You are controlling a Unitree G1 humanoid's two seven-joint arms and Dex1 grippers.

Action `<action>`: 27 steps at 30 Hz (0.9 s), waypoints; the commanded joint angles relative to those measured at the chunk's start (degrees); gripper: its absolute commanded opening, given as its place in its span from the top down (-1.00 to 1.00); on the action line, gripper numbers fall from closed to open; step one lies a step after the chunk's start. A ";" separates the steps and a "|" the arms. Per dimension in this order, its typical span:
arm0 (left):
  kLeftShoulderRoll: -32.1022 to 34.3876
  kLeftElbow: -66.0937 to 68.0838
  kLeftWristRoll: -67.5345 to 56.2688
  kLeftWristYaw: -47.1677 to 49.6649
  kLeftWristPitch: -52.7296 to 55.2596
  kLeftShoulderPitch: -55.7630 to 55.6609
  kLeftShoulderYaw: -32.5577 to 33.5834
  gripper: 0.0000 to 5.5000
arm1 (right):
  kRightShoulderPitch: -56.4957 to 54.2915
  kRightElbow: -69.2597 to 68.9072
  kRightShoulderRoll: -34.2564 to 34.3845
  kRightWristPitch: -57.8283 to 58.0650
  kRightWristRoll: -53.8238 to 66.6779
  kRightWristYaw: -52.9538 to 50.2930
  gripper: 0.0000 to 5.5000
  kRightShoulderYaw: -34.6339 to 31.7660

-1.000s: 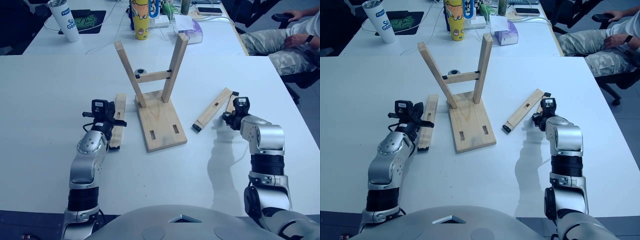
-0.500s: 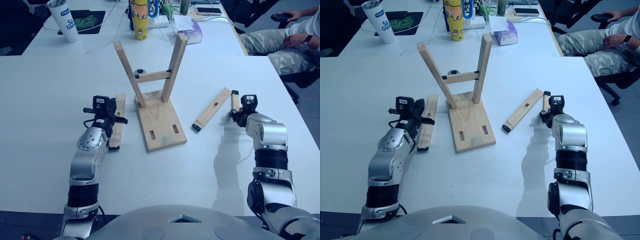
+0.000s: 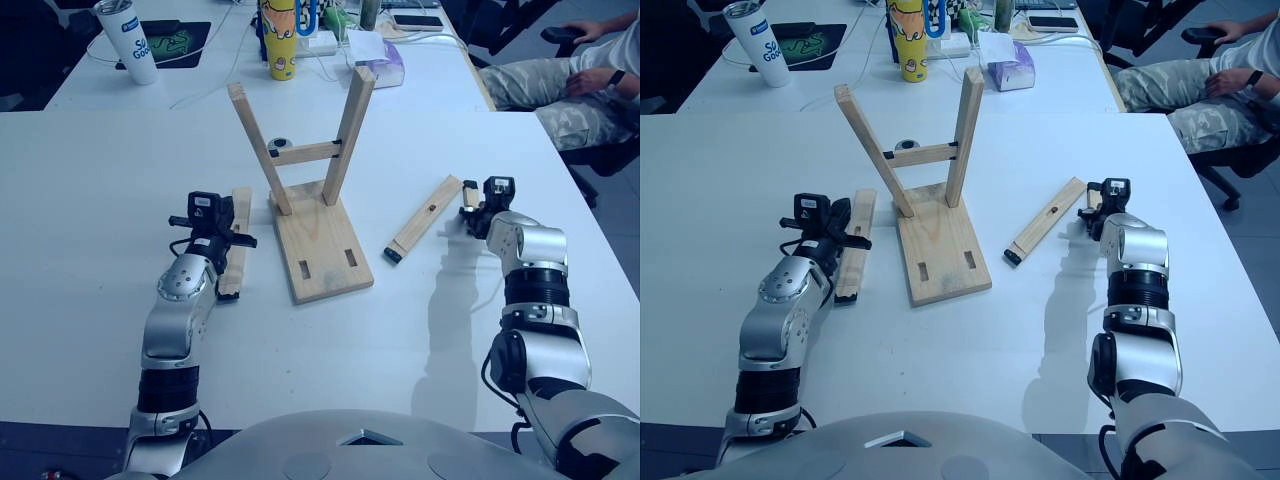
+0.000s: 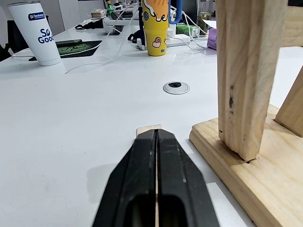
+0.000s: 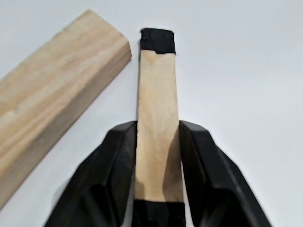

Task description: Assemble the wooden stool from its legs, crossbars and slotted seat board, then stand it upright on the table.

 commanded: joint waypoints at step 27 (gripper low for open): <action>-8.99 -15.01 -41.33 -7.02 2.56 -3.79 11.62 0.64 | -6.61 -31.02 -0.26 -34.11 11.43 20.62 0.51 8.60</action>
